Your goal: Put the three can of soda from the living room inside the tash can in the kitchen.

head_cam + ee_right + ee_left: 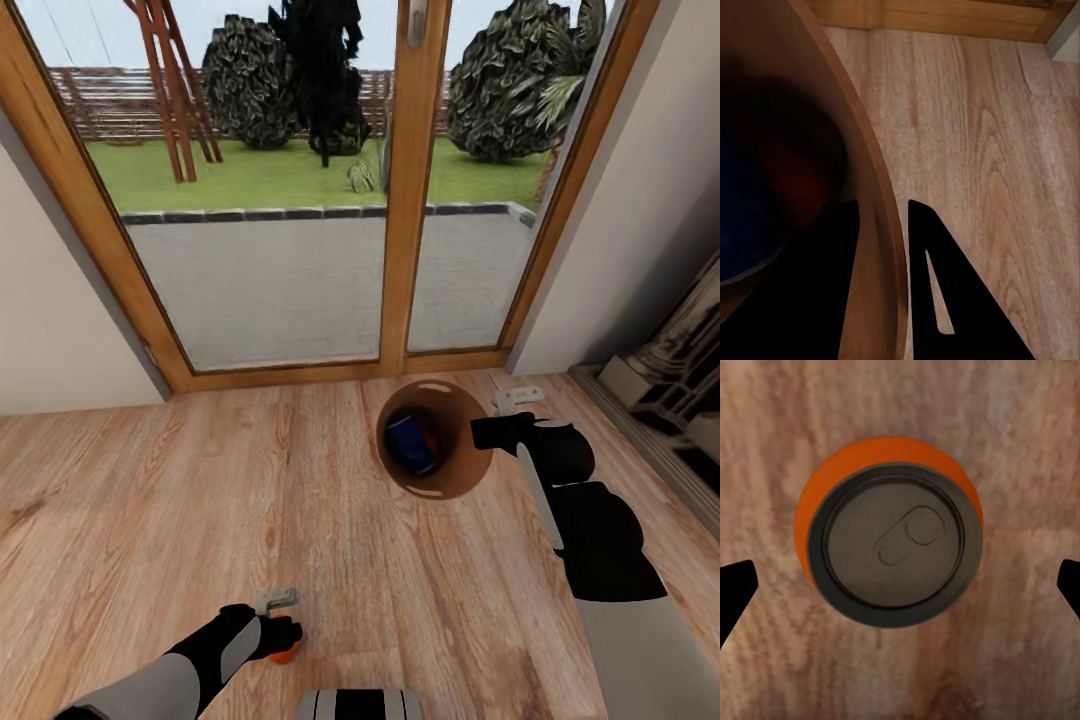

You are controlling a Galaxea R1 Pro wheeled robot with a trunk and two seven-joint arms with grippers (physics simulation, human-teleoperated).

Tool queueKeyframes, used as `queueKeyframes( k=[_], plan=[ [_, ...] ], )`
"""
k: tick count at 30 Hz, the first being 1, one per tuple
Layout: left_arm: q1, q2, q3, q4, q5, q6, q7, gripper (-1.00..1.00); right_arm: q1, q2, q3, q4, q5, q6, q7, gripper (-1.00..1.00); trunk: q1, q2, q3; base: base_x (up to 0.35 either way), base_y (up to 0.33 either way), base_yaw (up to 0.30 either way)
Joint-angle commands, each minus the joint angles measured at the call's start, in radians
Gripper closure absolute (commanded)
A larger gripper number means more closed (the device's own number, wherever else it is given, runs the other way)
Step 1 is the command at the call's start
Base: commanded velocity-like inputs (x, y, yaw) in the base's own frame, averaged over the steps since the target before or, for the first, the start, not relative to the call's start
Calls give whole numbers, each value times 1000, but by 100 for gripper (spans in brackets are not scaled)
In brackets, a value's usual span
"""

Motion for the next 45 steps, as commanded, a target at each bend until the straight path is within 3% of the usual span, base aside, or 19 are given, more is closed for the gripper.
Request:
queueKeyframes(
  k=[1, 23, 27, 38, 45],
  plan=[
    [-1, 0, 0, -1, -1, -1, 0, -100, 0, 0, 0, 0, -8, 0, 3, 100, 0, 0, 0, 0, 0, 0],
    [-11, 1, -7, -1, -3, -61, 1, -100, 1, 1, 2, 0, -6, 0, 3, 100, 0, 0, 0, 0, 0, 0],
    [-11, 1, -8, 0, -3, -63, -3, -100, 1, 1, 3, 0, -6, 0, 3, 100, 2, -1, -15, 0, 0, 0],
    [-10, 0, -8, 1, -3, -64, 1, -100, 0, 1, 3, 0, -6, 0, 3, 100, 2, -1, -15, 0, 0, 0],
    [-9, 0, -9, 0, -3, -65, 0, -100, -1, 1, 1, -7, -7, 0, 3, 100, 3, -2, -31, 0, 0, 0]
  ],
)
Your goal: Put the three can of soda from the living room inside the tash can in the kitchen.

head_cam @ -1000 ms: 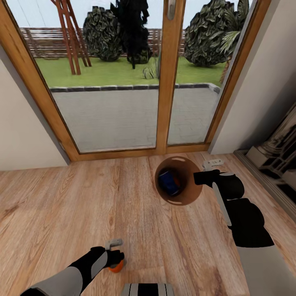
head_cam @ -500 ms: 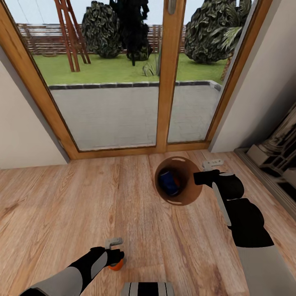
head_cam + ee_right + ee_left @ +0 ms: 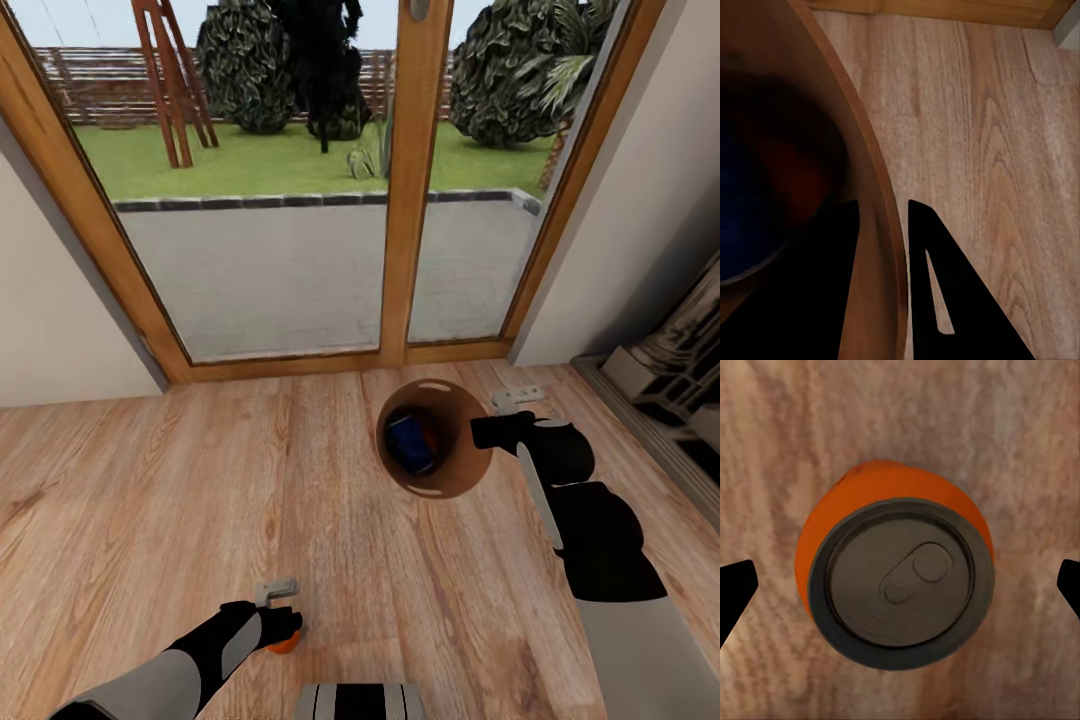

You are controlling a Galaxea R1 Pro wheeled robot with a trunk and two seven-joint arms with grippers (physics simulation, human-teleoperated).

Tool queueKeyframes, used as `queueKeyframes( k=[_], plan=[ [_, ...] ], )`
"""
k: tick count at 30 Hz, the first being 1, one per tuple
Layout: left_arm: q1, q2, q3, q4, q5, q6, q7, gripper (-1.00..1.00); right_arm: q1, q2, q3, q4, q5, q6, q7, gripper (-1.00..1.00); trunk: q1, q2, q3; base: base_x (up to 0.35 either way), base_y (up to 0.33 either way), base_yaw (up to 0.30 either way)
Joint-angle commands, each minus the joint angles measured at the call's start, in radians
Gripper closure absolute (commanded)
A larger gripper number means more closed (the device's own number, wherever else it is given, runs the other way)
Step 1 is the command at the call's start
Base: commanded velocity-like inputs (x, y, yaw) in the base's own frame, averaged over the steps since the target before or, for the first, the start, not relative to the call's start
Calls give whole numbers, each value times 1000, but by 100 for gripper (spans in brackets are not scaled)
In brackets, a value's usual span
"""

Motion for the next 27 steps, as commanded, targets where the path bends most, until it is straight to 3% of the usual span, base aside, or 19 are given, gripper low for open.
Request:
queueKeyframes(
  k=[1, 27],
  plan=[
    [0, 0, 0, 0, 0, 0, 0, -100, 0, 0, 0, -3, -11, 0, 3, 100, 0, 0, 0, 0, 0, 0],
    [0, 0, 5, -3, 0, -1, -2, -100, 1, -1, 2, -8, -11, 0, 3, 100, 3, -1, -23, 0, 0, 0]
  ],
)
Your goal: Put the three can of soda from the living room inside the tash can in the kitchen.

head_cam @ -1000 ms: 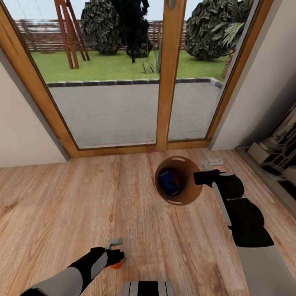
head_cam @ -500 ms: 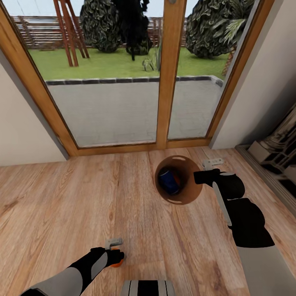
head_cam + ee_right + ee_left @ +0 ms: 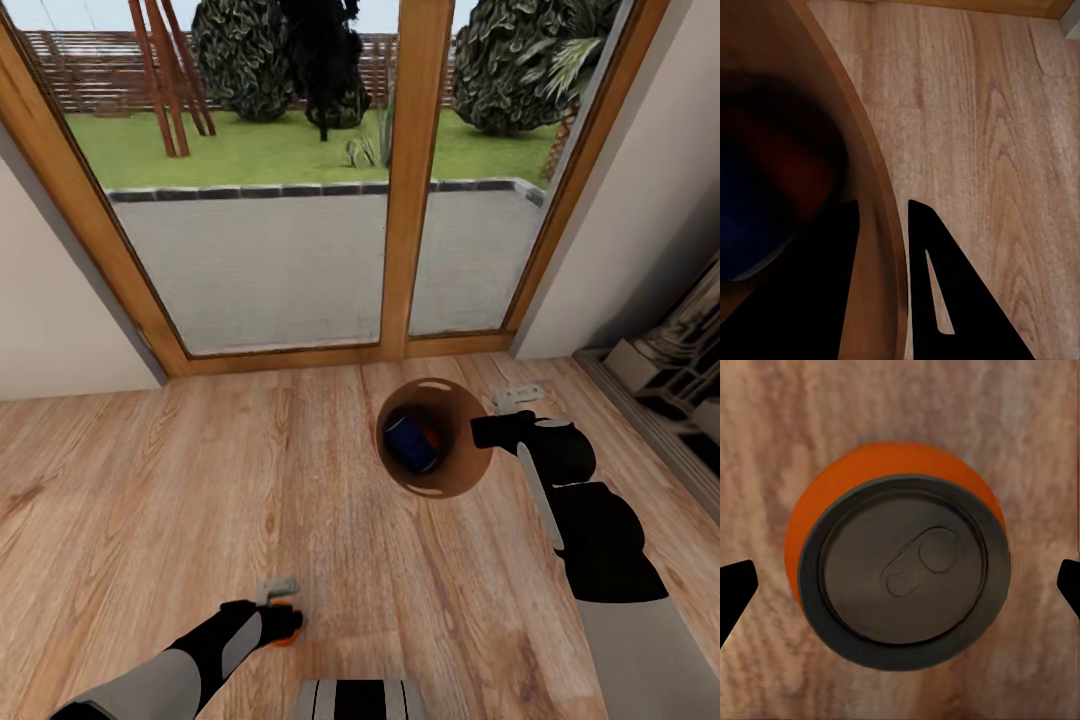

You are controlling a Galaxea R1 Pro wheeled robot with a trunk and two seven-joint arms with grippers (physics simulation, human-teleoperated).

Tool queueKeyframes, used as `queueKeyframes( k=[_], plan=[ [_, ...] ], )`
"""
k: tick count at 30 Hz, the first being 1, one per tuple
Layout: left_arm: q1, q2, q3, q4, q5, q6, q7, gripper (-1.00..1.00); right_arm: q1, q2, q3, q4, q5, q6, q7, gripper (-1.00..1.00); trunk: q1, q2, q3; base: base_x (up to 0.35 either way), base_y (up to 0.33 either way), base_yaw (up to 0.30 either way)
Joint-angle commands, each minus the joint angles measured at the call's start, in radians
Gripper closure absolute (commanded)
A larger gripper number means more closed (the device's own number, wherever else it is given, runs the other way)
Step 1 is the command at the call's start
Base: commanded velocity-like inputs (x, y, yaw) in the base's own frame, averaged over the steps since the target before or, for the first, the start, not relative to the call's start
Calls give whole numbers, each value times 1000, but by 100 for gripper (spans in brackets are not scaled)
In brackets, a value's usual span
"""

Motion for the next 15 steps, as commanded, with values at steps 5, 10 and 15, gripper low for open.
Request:
queueKeyframes(
  k=[5, 10, 15],
  plan=[
    [-2, -1, -2, -29, 0, 1, 1, -100, 0, 0, 0, 0, -8, 0, 3, 100, 0, 0, 0, 0, 0, 0],
    [-2, 0, -3, -42, 0, 2, 1, -100, 0, 0, 0, 0, -8, 0, 3, 100, 0, 0, 0, 0, 0, 0],
    [-2, 0, -4, -47, 0, 2, 1, -100, 0, 0, 12, 0, -8, 0, 3, 100, 0, 0, 0, 0, 0, 0]
  ],
)
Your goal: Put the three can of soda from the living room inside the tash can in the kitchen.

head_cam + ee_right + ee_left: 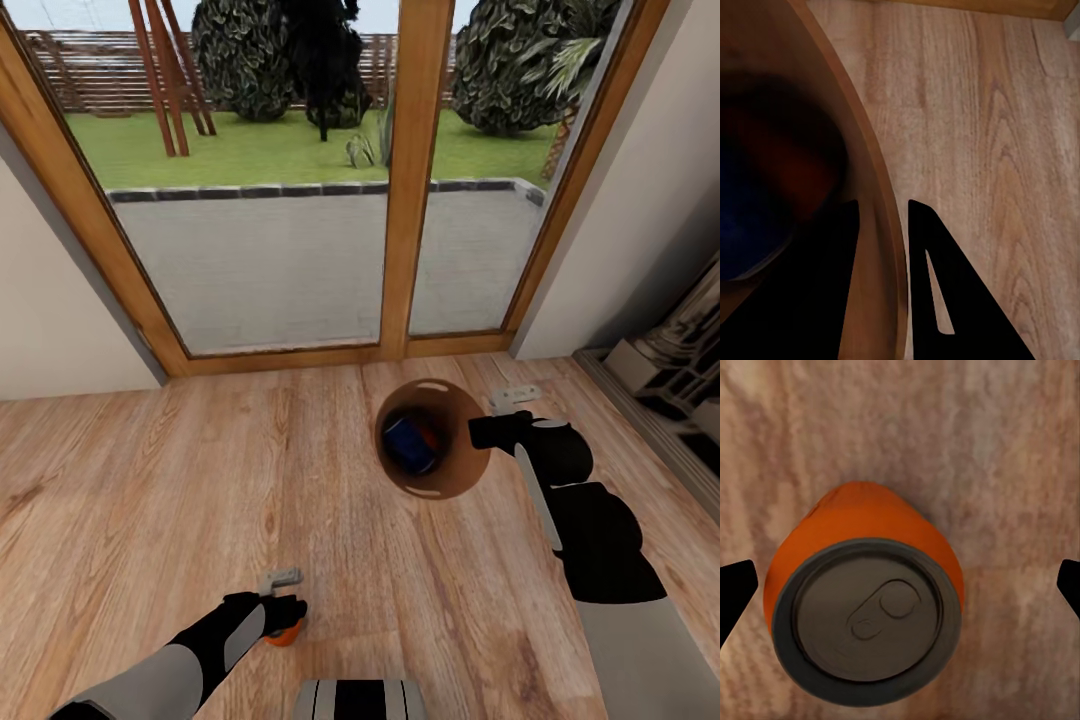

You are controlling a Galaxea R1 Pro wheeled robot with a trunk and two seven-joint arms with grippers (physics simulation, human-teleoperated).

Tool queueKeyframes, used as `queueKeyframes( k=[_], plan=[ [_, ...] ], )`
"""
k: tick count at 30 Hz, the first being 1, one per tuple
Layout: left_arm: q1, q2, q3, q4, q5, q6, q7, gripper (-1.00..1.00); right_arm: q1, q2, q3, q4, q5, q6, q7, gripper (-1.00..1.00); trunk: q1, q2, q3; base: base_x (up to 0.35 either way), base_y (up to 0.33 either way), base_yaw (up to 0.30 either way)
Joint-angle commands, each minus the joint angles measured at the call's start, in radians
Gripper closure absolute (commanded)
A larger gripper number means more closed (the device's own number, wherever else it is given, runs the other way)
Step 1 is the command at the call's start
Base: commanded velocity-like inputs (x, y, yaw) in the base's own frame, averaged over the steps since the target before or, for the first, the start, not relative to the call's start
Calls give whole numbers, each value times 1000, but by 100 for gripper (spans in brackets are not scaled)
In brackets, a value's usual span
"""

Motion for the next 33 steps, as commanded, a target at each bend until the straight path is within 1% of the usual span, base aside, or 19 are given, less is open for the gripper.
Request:
queueKeyframes(
  k=[1, 19, 23, 33],
  plan=[
    [0, 0, 0, 0, 0, 0, 0, -100, 0, 0, 2, -1, -10, 0, 3, 100, 0, 0, 0, 0, 0, 0],
    [0, 0, 3, 0, 0, 0, 0, -100, 0, 0, 8, 0, -11, 0, 3, 100, 0, 0, 0, 0, 0, 0],
    [0, 0, 4, 0, 0, 0, 0, -100, 0, 0, 8, 0, -11, 0, 3, 100, 2, -1, -15, 0, 0, 0],
    [1, 2, 6, -1, 0, -1, -1, -100, 0, -1, 7, 0, -11, 0, 3, 100, 2, -1, -15, 0, 0, 0]
  ],
)
